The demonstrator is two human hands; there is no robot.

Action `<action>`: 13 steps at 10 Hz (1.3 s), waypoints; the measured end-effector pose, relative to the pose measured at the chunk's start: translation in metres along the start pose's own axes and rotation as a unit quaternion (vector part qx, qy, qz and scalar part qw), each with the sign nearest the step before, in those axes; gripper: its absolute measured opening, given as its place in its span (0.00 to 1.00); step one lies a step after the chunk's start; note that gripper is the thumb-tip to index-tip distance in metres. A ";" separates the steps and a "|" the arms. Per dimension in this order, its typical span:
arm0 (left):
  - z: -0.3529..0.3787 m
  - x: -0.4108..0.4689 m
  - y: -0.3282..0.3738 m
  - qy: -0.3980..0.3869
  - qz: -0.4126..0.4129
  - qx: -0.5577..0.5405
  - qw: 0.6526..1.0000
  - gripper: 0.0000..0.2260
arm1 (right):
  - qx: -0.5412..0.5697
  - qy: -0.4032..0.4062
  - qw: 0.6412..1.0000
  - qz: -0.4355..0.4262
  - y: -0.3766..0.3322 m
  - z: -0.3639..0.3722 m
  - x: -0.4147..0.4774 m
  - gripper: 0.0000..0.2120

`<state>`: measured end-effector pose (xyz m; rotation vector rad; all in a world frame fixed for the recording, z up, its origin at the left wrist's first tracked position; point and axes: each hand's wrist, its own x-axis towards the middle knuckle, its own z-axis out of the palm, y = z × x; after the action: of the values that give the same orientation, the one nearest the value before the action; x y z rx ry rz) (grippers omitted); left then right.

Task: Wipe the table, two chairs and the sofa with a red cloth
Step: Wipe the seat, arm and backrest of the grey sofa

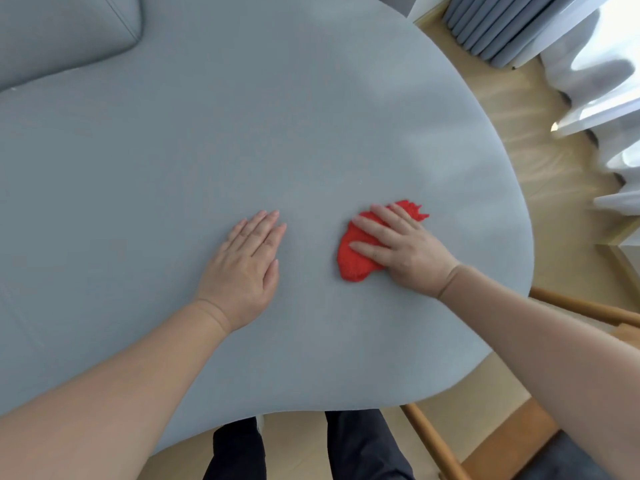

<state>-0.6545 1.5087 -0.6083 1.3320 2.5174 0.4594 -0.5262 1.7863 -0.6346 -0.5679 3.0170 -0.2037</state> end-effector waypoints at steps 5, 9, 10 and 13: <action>-0.002 0.025 -0.008 0.022 -0.026 0.004 0.999 0.22 | 0.051 0.036 0.903 0.424 0.144 -0.054 0.094 0.26; -0.006 0.009 0.000 0.020 -0.023 -0.002 1.000 0.22 | 0.124 0.022 0.910 0.394 0.066 -0.029 0.068 0.31; -0.007 0.002 0.000 0.018 -0.021 -0.003 1.000 0.22 | 0.124 0.012 0.927 0.354 0.035 -0.023 0.061 0.32; -0.007 -0.029 -0.004 0.003 -0.027 0.003 1.000 0.23 | 0.100 0.032 0.974 0.200 -0.092 0.003 0.025 0.26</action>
<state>-0.6446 1.4813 -0.6009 1.2632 2.5553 0.4446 -0.5160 1.6916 -0.6256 0.0657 3.0359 -0.4974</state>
